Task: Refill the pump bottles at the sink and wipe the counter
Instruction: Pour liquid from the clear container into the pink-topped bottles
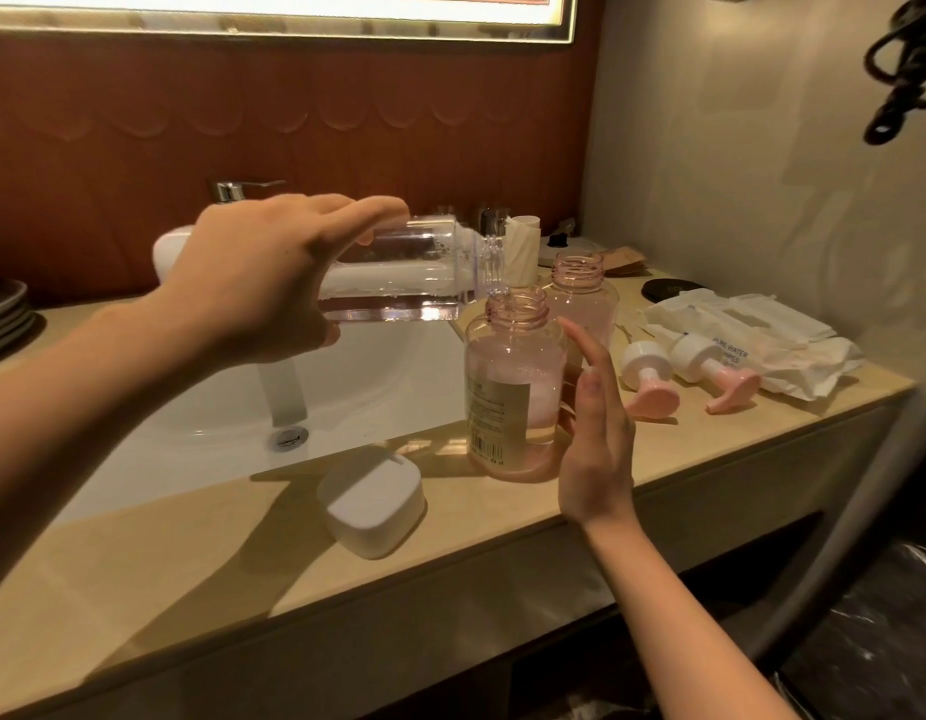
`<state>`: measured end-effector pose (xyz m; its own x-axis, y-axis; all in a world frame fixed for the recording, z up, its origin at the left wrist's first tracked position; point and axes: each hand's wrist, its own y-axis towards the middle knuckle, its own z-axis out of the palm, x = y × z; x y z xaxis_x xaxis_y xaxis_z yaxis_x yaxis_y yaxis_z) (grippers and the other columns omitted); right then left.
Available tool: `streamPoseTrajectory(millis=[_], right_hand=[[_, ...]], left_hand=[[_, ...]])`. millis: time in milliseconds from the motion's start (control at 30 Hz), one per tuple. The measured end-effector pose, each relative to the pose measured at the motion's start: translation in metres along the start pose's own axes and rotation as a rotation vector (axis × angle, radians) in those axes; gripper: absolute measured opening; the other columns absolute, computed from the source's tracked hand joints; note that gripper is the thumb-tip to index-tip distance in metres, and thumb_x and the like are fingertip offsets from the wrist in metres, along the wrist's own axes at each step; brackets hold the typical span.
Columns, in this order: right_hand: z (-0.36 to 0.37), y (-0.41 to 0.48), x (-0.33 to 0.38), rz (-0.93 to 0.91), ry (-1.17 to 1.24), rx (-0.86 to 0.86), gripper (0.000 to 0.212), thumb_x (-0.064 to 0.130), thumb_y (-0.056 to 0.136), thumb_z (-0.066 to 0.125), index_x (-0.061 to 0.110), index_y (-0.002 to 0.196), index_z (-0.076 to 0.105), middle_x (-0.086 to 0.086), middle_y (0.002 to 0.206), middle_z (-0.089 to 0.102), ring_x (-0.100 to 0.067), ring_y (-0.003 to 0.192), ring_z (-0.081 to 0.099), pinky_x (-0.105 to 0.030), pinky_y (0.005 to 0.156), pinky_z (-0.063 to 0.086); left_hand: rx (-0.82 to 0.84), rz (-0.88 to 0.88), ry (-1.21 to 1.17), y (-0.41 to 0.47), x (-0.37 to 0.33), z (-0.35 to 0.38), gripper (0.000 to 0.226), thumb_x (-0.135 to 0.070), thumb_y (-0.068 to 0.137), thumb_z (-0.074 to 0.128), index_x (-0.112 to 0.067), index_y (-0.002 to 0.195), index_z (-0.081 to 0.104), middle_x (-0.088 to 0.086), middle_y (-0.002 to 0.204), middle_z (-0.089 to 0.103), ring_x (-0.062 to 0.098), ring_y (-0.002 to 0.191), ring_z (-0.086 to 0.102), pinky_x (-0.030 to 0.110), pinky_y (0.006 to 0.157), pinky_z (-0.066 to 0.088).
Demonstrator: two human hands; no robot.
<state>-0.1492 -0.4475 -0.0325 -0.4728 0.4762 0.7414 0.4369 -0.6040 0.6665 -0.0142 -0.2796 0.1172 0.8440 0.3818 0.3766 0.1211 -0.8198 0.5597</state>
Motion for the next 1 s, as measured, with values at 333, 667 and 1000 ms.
streamPoseTrajectory(millis=[333,667,1000], right_hand=[[0.0,0.0,-0.001,-0.013,-0.003,-0.003,0.043,0.041,0.094,0.024,0.031,0.131,0.043,0.011,0.135,0.05,-0.007,0.127,0.046,-0.036,0.102,0.041],[-0.001,-0.001,-0.004,-0.025,-0.024,-0.005,0.044,0.041,0.094,0.024,0.027,0.132,0.042,0.034,0.128,0.047,0.007,0.124,0.043,-0.012,0.098,0.035],[0.0,-0.001,0.0,0.017,-0.046,-0.013,0.039,0.046,0.093,0.026,0.037,0.127,0.044,0.037,0.124,0.049,0.007,0.122,0.045,-0.014,0.098,0.035]], left_hand=[[0.02,-0.107,-0.066,-0.008,-0.005,0.008,0.093,-0.012,0.054,0.085,-0.023,0.136,0.043,0.007,0.109,0.066,0.03,0.085,0.062,0.016,0.052,0.031],[0.044,-0.316,-0.181,-0.024,-0.021,0.017,0.094,-0.018,0.061,0.081,-0.036,0.139,0.033,-0.006,0.124,0.058,0.026,0.099,0.056,0.027,0.06,0.033],[-0.034,-0.448,-0.407,-0.043,-0.037,0.022,0.094,-0.015,0.054,0.081,-0.037,0.134,0.037,-0.006,0.102,0.057,0.016,0.079,0.041,0.033,0.06,0.045]])
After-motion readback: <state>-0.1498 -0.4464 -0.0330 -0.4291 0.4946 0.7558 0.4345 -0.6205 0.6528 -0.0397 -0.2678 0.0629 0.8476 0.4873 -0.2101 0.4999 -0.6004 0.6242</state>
